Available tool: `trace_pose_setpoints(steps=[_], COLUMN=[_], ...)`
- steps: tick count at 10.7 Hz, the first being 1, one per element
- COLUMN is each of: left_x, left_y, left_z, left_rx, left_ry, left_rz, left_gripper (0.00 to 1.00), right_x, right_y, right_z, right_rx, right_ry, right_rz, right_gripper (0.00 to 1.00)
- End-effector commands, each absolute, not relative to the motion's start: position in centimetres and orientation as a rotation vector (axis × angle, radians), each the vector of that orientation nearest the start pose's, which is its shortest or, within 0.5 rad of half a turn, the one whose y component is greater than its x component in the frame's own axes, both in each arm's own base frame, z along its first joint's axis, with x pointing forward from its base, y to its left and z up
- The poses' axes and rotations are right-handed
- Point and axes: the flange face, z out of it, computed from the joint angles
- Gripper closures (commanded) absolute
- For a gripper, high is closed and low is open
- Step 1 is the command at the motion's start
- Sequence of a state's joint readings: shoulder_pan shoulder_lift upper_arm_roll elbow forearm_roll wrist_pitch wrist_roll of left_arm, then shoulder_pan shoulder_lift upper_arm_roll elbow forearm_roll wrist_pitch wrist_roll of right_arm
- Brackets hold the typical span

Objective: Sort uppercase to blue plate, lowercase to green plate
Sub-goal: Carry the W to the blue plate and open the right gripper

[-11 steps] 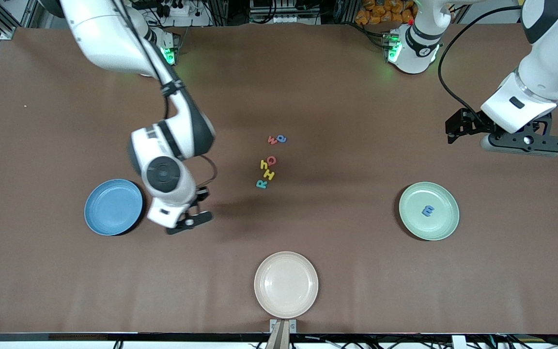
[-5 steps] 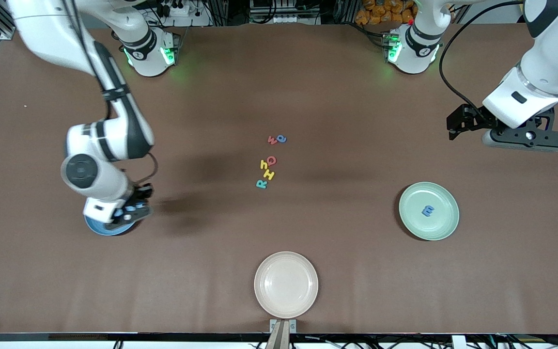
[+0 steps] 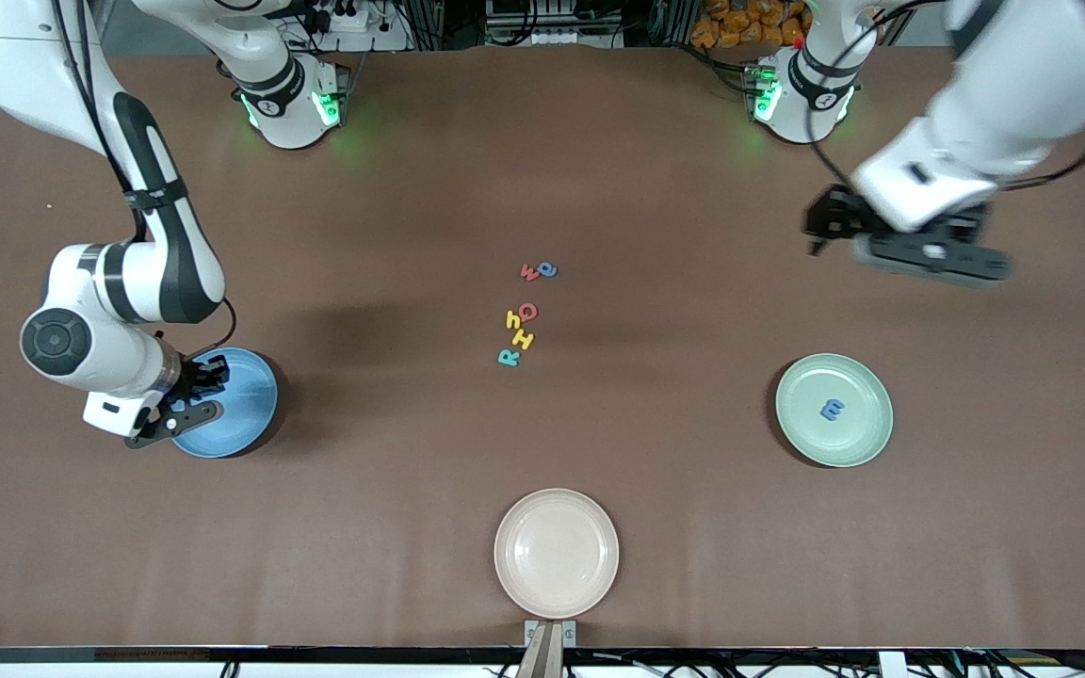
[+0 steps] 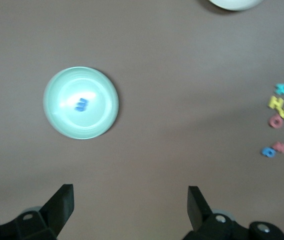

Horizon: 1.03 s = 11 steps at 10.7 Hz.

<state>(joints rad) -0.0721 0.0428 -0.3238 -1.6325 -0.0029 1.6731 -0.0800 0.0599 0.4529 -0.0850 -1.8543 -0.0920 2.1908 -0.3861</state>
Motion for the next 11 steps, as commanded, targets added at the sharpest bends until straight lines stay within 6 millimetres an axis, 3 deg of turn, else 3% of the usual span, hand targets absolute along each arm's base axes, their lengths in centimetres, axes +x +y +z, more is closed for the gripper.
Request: trace_pose_setpoints(steps=[1, 2, 4, 7, 11], left_x=[51.3, 50.1, 47.6, 44.8, 40.9], left_y=[-29.0, -32.4, -37.1, -42.1, -48.8], left_z=[54.2, 52.4, 48.4, 43.3, 37.1], left_rx=[-3.117, -3.114, -3.103, -3.087, -2.91], left_ry=[0.694, 0.788, 0.931, 1.123, 1.45], left_rz=[0.04, 0.011, 0.004, -0.004, -0.042], left_gripper=[0.0, 0.0, 0.0, 0.0, 0.0], right_x=[62.4, 62.4, 62.7, 63.7, 64.4], right_y=[-3.2, -3.8, -3.8, -3.9, -4.8], right_z=[26.1, 25.9, 26.3, 26.4, 24.3], right_rx=[-3.104, -3.083, -3.085, -3.102, -3.12], right_ry=[-0.584, -0.561, -0.557, -0.56, -0.531], right_rz=[0.204, 0.196, 0.184, 0.103, 0.035], right_gripper=[0.01, 0.0, 0.0, 0.0, 0.0])
